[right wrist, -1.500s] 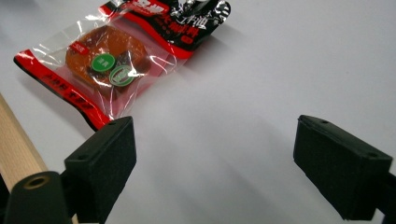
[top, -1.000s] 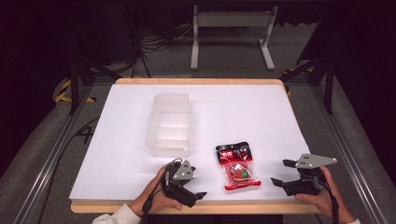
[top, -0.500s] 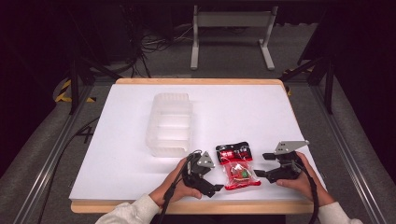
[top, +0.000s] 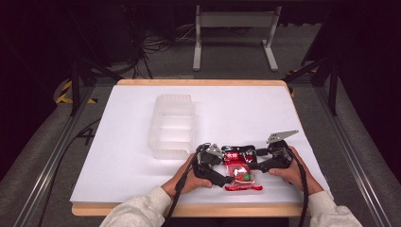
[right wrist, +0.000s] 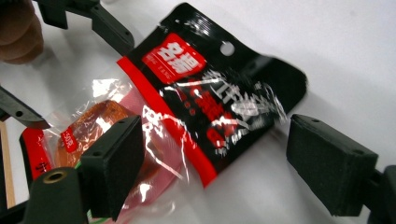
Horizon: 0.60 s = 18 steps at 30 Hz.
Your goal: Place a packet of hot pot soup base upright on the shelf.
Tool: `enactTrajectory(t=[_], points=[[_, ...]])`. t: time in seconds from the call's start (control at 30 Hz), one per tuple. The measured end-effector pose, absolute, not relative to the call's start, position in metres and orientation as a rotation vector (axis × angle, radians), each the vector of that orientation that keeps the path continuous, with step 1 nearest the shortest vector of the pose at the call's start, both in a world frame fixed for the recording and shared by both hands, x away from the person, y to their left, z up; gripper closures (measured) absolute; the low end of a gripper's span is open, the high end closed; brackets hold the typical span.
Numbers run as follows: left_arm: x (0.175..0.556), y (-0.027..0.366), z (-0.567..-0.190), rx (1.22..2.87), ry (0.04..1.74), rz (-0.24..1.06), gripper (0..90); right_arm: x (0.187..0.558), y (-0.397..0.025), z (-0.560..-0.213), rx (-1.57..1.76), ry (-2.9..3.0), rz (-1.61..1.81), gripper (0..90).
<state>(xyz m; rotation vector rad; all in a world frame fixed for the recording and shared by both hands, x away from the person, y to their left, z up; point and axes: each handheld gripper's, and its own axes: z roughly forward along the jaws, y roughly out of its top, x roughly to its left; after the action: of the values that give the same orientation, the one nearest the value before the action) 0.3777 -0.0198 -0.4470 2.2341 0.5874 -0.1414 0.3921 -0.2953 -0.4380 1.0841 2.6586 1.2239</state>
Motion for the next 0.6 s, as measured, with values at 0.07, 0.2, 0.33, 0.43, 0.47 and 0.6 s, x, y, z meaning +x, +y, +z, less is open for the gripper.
enactTrajectory(t=[0.07, 0.2, 0.33, 0.43, 0.47, 0.6], points=[[0.38, -0.02, -0.447, 2.224, 0.597, -0.158, 17.3, 0.391, -0.292, -0.438, 1.083, 2.669, 1.246, 19.3], [0.382, -0.018, -0.447, 2.215, 0.611, -0.171, 18.1, 0.388, -0.293, -0.438, 1.097, 2.673, 1.264, 26.0], [0.383, -0.017, -0.448, 2.207, 0.623, -0.174, 16.3, 0.382, -0.291, -0.435, 1.065, 2.674, 1.298, 47.6], [0.383, -0.016, -0.448, 2.201, 0.631, -0.175, 16.7, 0.379, -0.289, -0.434, 1.06, 2.642, 1.302, 73.2], [0.383, -0.015, -0.447, 2.202, 0.637, -0.167, 16.7, 0.378, -0.289, -0.434, 1.049, 2.635, 1.308, 78.3], [0.383, -0.014, -0.447, 2.19, 0.64, -0.146, 19.8, 0.372, -0.29, -0.429, 0.986, 2.613, 1.349, 89.8]])
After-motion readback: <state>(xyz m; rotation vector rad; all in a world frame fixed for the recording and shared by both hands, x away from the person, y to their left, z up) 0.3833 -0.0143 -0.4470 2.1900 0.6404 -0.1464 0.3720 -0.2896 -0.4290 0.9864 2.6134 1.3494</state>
